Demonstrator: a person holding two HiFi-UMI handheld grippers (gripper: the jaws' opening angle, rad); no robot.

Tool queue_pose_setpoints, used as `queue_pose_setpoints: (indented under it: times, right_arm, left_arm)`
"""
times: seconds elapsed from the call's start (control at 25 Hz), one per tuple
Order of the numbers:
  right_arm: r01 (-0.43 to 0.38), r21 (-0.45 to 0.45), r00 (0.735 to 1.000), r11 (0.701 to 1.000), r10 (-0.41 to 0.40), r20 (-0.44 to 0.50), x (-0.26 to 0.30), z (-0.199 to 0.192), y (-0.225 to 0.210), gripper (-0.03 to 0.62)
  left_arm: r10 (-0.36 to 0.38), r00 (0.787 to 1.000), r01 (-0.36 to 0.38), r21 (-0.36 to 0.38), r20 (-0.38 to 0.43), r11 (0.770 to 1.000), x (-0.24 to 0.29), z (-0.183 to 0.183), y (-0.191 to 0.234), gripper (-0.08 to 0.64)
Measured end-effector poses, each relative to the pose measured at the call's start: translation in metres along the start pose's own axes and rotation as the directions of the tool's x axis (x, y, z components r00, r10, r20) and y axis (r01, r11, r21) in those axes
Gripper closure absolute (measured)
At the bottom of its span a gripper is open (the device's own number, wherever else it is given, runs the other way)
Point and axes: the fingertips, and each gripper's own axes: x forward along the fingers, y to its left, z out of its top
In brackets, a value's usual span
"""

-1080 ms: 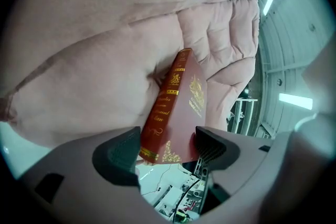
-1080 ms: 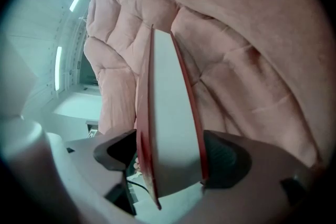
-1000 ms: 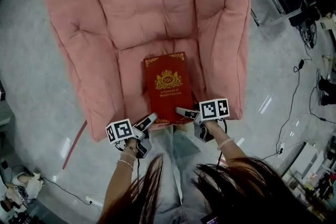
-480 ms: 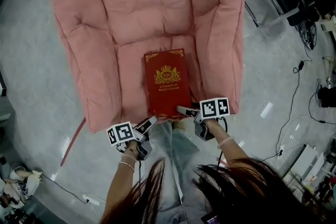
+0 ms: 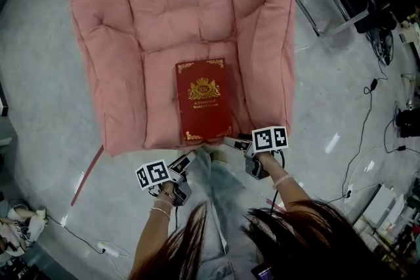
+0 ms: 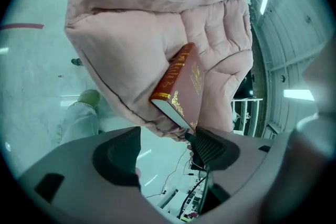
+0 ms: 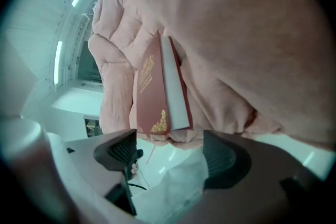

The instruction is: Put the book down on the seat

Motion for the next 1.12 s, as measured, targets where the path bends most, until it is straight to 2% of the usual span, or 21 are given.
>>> queue_pose_setpoints:
  times: [0.28,0.48,0.8,0.96,1.12]
  right_arm:
    - [0.0,0.003,1.0,1.0,0.0,0.003,-0.019,-0.011,-0.002,0.21]
    - [-0.005,-0.009,1.0,1.0,0.005,-0.006,-0.032,-0.017,0.008,0.21]
    - [-0.08,-0.027,0.997,0.996,0.08,0.011,-0.066,-0.031,0.044,0.21]
    - [-0.094,-0.04,0.995,0.995,0.095,0.029,-0.076,-0.031,0.068,0.21]
    - [-0.115,-0.047,0.992,0.992,0.117,0.039,-0.082,-0.031,0.09,0.21]
  left_arm:
    - [0.026,1.0,-0.026,0.011,0.002,1.0,-0.004,-0.02,0.002,0.244]
    - [0.02,1.0,-0.02,0.018,-0.004,1.0,-0.007,-0.027,-0.011,0.245]
    - [-0.065,0.997,0.062,0.075,0.033,0.995,-0.033,-0.047,-0.066,0.245]
    - [-0.109,0.991,0.104,0.069,0.078,0.992,-0.056,-0.041,-0.091,0.245]
    - [-0.124,0.985,0.117,0.065,0.119,0.991,-0.072,-0.034,-0.105,0.245]
